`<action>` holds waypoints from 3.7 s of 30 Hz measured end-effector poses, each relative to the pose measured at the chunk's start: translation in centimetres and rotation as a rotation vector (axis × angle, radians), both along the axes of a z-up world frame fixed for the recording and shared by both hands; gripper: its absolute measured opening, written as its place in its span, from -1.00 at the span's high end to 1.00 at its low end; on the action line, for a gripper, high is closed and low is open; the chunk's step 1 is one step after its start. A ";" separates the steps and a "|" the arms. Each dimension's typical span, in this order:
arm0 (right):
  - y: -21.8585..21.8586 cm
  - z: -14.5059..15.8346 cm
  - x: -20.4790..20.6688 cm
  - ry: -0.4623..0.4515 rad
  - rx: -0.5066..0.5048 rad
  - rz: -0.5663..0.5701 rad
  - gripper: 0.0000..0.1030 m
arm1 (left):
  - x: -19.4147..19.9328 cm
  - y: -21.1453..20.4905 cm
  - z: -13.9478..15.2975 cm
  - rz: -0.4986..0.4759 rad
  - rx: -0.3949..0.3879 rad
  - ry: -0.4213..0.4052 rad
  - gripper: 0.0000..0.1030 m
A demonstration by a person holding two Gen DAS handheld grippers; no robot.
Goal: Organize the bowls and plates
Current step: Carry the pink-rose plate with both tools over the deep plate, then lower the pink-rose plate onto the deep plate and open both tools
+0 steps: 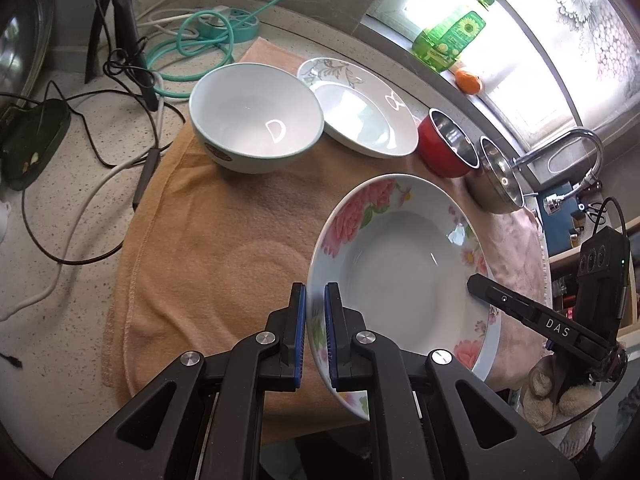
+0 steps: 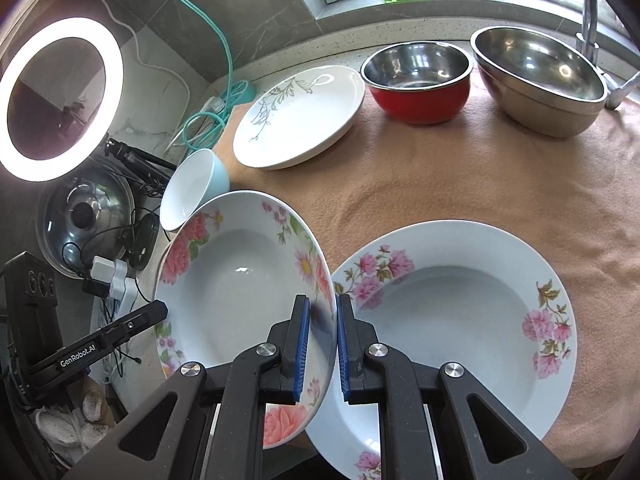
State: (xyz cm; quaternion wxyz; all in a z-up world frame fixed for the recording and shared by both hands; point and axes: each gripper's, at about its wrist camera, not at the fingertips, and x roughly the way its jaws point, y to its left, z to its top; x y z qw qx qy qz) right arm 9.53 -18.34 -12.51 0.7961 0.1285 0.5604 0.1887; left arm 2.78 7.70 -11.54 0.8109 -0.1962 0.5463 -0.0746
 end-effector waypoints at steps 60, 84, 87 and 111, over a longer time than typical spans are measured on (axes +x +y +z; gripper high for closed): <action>-13.0 -3.2 -2.7 0.080 -0.027 -0.202 0.76 | 0.7 -12.2 -3.3 -0.177 0.010 0.068 0.86; -11.4 -2.8 -2.6 0.015 -0.163 -0.154 0.67 | 0.5 -12.7 -3.0 -0.179 0.046 0.043 0.86; -11.4 -2.7 -2.7 0.011 -0.167 -0.149 0.64 | 0.5 -12.6 -2.9 -0.176 0.042 0.039 0.86; -9.5 1.0 -2.5 -0.087 -0.122 -0.119 0.38 | 0.6 -9.3 0.1 -0.112 0.033 -0.021 0.82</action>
